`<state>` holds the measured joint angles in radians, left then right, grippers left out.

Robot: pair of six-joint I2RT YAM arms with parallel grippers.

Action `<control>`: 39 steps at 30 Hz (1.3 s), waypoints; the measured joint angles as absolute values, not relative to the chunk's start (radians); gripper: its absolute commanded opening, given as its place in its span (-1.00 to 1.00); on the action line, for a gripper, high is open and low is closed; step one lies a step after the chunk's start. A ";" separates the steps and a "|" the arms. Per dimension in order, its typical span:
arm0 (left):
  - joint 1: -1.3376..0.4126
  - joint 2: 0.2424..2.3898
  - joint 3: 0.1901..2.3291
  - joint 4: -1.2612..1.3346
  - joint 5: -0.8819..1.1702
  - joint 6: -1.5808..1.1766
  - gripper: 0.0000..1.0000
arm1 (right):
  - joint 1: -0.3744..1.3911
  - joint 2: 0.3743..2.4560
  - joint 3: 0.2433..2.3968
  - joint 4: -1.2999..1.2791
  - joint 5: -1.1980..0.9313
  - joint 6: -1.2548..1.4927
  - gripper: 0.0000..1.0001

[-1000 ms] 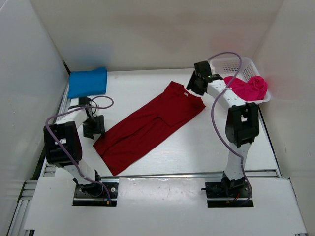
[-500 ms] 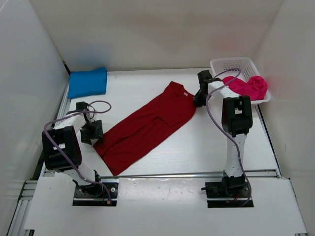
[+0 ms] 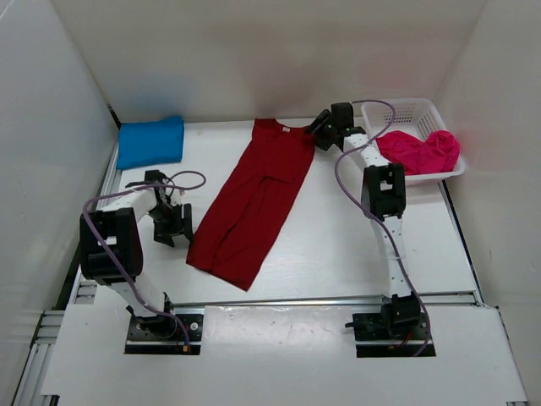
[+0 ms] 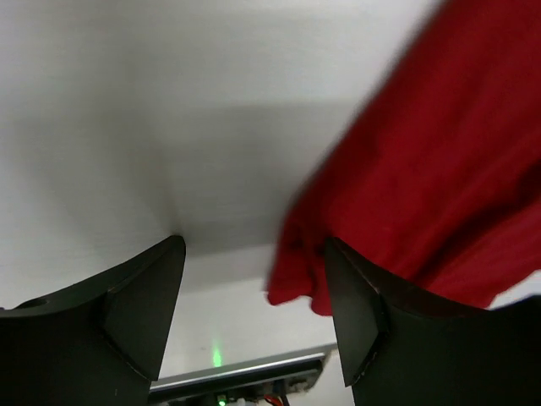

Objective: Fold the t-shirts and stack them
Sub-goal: Rotate the tshirt 80 degrees, then grab the bottom of the folded rectangular tshirt with both arms

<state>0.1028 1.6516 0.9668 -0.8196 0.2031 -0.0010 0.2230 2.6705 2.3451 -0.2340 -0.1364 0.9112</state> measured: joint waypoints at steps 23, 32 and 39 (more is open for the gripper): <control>0.002 1.320 0.652 -0.777 0.135 -0.001 0.38 | 0.971 1.709 0.954 -0.234 -0.133 0.842 0.10; 0.002 1.345 0.676 -0.729 0.081 0.000 0.08 | 1.058 1.837 1.079 -0.225 -0.216 0.870 0.08; 0.004 1.271 0.664 -0.721 0.081 0.000 0.08 | 1.056 1.910 1.150 -0.265 -0.283 0.897 -0.37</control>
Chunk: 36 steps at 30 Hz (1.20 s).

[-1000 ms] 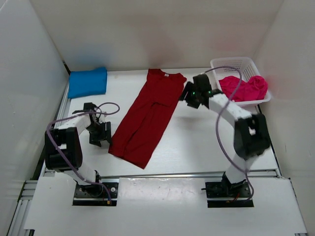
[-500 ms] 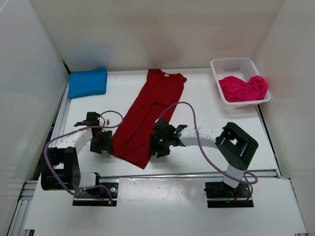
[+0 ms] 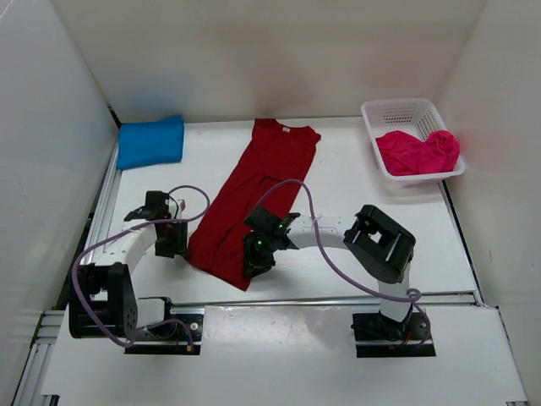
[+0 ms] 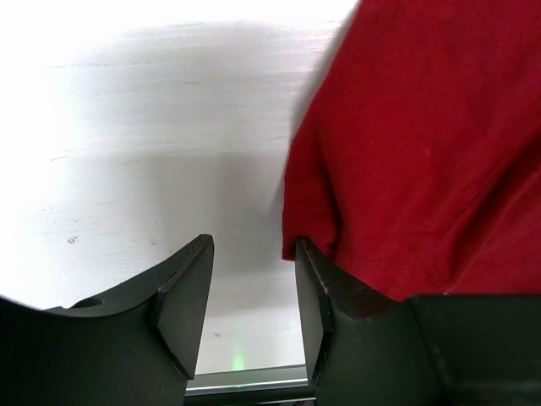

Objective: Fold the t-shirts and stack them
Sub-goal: Grab the bottom of the folded rectangular tshirt with both arms

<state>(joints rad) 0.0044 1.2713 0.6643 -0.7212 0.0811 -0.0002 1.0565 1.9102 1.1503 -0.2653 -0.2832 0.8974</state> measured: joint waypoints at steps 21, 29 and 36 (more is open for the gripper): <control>-0.456 1.252 0.633 -0.756 0.107 0.000 0.35 | 0.864 1.651 0.758 -0.224 -0.397 0.854 -1.00; -0.543 1.298 0.634 -0.721 0.105 0.000 0.10 | 0.872 1.639 0.770 -0.265 -0.368 0.795 -1.00; -0.544 1.268 0.634 -0.713 0.096 -0.001 -0.09 | 0.873 1.623 0.770 -0.289 -0.342 0.782 -1.00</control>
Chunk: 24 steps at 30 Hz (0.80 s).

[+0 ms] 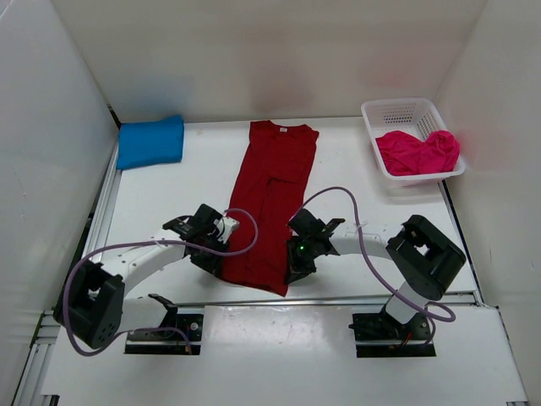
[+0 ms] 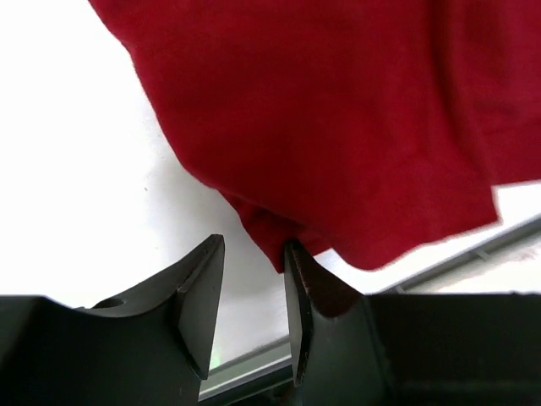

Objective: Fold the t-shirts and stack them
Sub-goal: Grab the bottom of the folded rectangular tshirt with both arms

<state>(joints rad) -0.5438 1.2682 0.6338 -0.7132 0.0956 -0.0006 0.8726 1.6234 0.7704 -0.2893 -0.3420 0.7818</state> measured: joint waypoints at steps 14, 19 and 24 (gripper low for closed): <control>-0.538 1.202 0.634 -0.783 0.203 0.000 -0.07 | 0.873 1.608 0.770 -0.319 -0.313 0.775 -1.00; -0.523 1.224 0.635 -0.749 0.175 -0.001 -0.05 | 0.873 1.603 0.770 -0.329 -0.301 0.774 -1.00; -0.521 1.279 0.659 -0.719 0.172 -0.001 0.00 | 0.873 1.602 0.770 -0.332 -0.299 0.774 -1.00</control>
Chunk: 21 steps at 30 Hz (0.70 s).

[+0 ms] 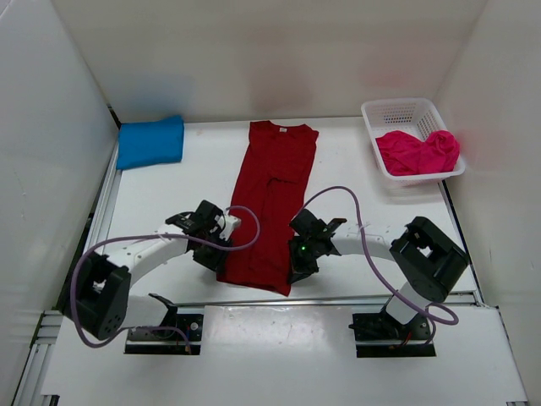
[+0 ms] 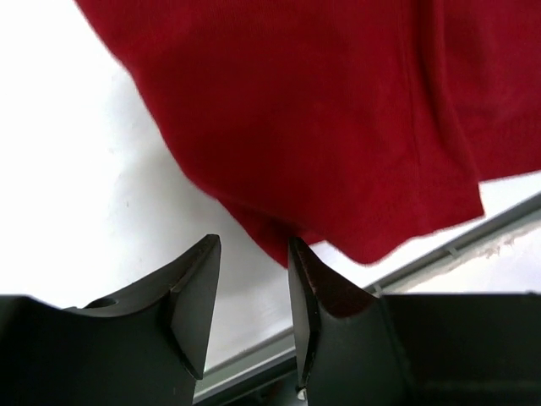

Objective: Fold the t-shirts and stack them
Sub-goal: Grab the bottom of the folded rectangular tshirt with both arms

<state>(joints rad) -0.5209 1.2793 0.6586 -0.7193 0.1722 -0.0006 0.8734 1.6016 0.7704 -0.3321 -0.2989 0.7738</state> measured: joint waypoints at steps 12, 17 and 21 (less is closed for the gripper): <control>-0.549 1.408 0.704 -0.676 0.183 -0.006 -0.76 | 0.873 1.600 0.770 -0.337 -0.297 0.770 -1.00; -0.561 1.374 0.680 -0.669 0.174 -0.005 -0.80 | 0.873 1.596 0.769 -0.342 -0.290 0.768 -1.00; -0.570 1.312 0.642 -0.691 0.136 -0.004 -0.66 | 0.873 1.596 0.769 -0.342 -0.290 0.763 -1.00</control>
